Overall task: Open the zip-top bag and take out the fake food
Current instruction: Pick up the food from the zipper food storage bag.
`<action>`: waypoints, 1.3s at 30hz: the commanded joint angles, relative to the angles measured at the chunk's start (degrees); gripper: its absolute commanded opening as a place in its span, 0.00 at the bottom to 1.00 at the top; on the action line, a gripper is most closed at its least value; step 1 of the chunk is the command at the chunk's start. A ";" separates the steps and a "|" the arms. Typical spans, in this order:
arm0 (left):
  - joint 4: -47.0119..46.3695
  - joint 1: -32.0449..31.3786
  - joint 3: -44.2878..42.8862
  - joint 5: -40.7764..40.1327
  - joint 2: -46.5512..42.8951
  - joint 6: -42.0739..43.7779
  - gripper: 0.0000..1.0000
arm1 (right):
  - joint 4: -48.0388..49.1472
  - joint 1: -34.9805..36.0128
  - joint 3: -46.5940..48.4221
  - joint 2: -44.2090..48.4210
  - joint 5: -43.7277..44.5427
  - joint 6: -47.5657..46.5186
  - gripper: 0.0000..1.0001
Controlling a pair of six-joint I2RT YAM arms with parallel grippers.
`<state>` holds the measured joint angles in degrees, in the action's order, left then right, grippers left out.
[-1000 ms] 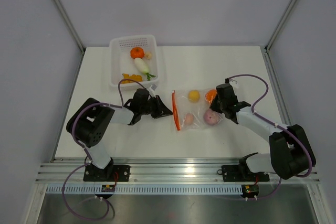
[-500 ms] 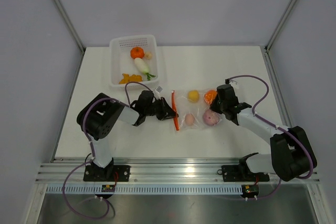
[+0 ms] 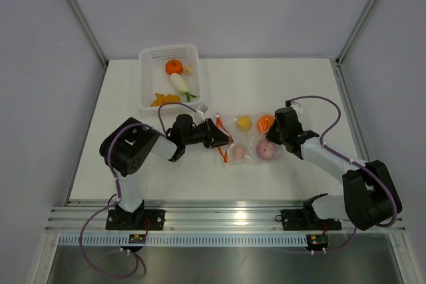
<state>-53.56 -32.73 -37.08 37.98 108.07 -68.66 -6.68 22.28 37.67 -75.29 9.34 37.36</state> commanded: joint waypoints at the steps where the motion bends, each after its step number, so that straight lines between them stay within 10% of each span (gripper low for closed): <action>1: -4.55 -0.40 0.26 2.28 -0.93 0.02 0.22 | 2.02 -0.40 -0.32 1.90 -0.47 0.34 0.00; 15: 17.51 -4.61 -1.06 -7.65 -10.43 16.89 0.61 | 2.19 -0.40 -0.67 1.99 -0.64 0.16 0.00; 39: 21.67 -12.79 -10.29 -8.27 -0.76 18.57 0.65 | 2.98 -0.40 -2.42 2.42 -3.72 1.48 0.00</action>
<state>-28.97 -45.25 -45.39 29.74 106.30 -50.54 -5.72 22.17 36.27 -75.07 6.33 38.39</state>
